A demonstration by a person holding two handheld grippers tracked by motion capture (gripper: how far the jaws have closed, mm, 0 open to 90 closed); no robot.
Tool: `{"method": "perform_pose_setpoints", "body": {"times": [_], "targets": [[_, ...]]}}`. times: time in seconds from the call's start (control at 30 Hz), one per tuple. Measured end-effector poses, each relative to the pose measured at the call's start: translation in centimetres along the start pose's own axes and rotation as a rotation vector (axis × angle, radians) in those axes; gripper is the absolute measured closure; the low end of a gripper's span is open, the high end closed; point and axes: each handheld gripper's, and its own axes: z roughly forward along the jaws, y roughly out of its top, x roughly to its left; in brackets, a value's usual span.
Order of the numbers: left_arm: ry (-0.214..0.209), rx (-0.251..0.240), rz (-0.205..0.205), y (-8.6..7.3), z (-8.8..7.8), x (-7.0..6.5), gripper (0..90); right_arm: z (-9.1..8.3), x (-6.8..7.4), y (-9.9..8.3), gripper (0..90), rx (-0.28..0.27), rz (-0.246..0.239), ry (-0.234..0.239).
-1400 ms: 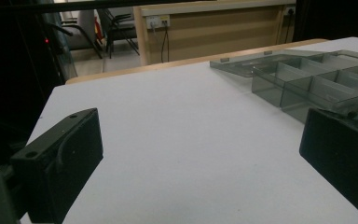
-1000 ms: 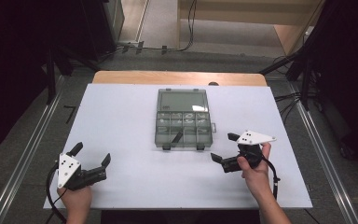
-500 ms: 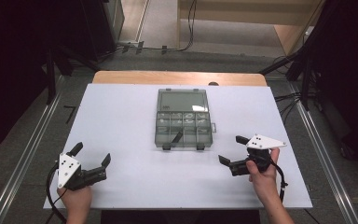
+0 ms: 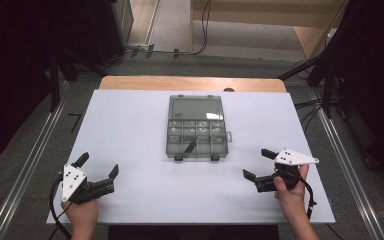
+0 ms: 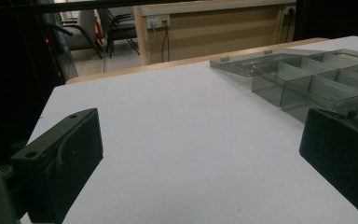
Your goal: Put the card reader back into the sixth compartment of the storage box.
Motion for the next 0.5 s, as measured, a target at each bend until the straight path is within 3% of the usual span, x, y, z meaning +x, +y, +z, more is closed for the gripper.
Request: {"method": "perform_pose_setpoints", "body": {"times": [0.5], "targets": [[0.001, 0.000, -0.001, 0.0, 0.0, 0.1, 0.0, -1.9, -1.1, -1.2, 0.0, -0.016, 0.019, -0.036]]}}
